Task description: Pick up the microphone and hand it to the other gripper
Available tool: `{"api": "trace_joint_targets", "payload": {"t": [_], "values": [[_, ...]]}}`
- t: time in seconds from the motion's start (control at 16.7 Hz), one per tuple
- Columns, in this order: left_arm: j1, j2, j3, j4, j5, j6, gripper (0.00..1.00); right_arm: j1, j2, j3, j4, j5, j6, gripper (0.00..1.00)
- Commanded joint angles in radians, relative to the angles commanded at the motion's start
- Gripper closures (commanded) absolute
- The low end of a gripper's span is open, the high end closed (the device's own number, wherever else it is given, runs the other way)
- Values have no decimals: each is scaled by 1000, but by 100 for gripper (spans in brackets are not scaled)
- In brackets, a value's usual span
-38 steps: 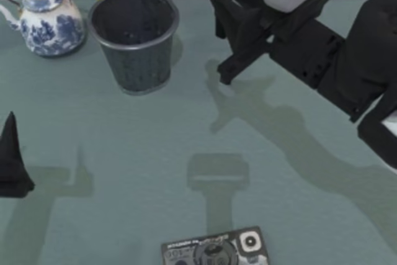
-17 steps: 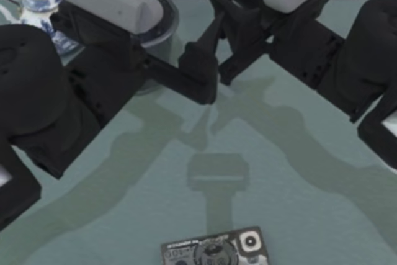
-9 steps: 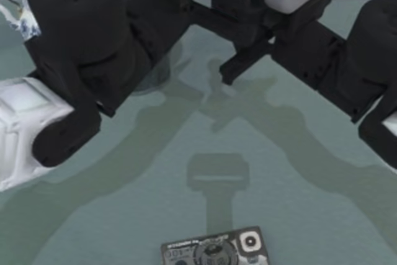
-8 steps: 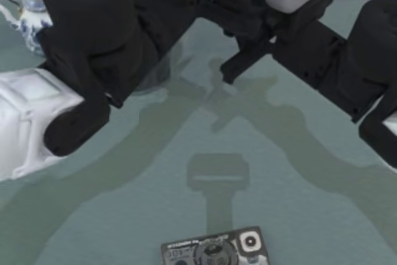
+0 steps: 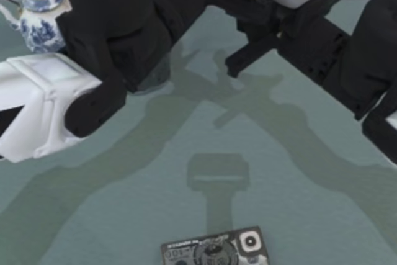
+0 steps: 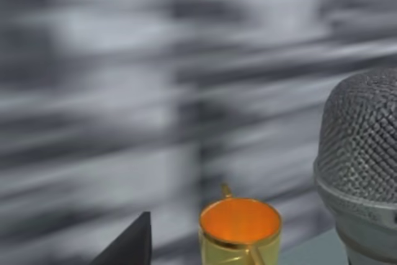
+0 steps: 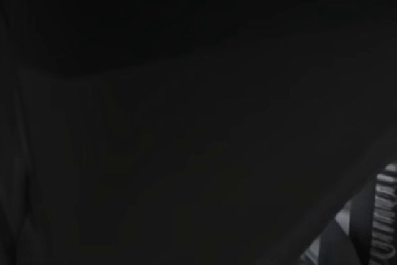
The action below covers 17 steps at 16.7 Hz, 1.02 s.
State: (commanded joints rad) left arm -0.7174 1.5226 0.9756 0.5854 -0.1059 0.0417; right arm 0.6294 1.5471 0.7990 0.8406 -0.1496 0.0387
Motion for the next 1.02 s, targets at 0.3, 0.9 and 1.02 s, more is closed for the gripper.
{"api": "trace_joint_targets", "payload": {"t": [0.3,0.9,1.02], "values": [[0,0,0,0,0,0,45,0,0,0,0,0,0,100],[0,0,0,0,0,0,100,0,0,0,0,0,0,100],[0,0,0,0,0,0,100,0,0,0,0,0,0,100]]}}
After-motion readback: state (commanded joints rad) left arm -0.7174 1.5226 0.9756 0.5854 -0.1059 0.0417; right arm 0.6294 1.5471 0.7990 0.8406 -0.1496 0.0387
